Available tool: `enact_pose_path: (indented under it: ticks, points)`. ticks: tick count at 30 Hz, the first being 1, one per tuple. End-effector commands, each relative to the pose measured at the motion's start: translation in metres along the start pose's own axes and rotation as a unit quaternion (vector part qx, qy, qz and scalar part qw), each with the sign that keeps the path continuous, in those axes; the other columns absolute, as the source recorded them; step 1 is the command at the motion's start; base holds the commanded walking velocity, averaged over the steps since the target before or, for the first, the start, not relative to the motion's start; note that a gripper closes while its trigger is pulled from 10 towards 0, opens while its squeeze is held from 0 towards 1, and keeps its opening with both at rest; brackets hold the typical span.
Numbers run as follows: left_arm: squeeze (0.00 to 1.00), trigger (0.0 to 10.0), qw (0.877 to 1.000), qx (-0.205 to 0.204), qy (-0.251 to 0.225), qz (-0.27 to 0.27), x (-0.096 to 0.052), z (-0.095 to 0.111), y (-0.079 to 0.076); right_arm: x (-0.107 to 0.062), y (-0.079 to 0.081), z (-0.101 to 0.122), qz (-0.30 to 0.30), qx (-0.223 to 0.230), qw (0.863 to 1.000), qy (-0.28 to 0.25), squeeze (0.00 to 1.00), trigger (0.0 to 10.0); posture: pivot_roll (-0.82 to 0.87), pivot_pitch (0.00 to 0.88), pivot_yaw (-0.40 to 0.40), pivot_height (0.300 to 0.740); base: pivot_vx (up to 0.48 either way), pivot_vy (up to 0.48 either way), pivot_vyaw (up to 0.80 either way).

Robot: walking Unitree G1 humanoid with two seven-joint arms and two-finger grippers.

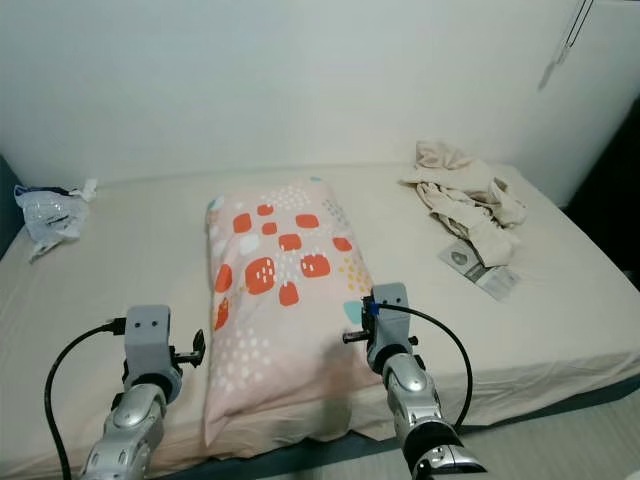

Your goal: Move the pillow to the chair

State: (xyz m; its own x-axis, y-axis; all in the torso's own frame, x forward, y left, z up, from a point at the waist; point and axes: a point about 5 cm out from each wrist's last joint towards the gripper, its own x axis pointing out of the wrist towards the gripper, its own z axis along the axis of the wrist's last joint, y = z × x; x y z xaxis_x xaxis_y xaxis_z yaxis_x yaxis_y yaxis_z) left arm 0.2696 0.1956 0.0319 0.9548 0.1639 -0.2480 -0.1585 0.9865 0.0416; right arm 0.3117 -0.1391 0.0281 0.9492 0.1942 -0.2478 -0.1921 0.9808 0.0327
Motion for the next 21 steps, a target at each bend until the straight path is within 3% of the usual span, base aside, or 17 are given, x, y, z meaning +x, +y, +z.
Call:
enact_pose_path:
  ticks: [1,12,21]
  points:
    - [0.0,10.0,1.0,-0.001,0.006,-0.003,-0.001,-0.002,-0.001,0.001,-0.001,0.003,-0.003,-0.002,1.0,-0.004,0.0,10.0,0.08,0.078,-0.025,0.656,0.0,0.0,0.0]
    - [0.0,10.0,1.0,-0.005,0.006,-0.004,0.001,0.0,0.0,0.0,-0.014,0.01,-0.047,-0.007,0.999,-0.027,0.0,10.0,0.07,0.079,-0.02,0.636,0.0,0.0,0.0]
    - [0.0,10.0,1.0,-0.003,0.002,-0.004,0.009,0.007,0.006,-0.002,-0.039,0.021,-0.096,0.019,0.994,-0.052,0.0,10.0,0.05,0.074,0.005,0.631,0.0,0.0,0.0]
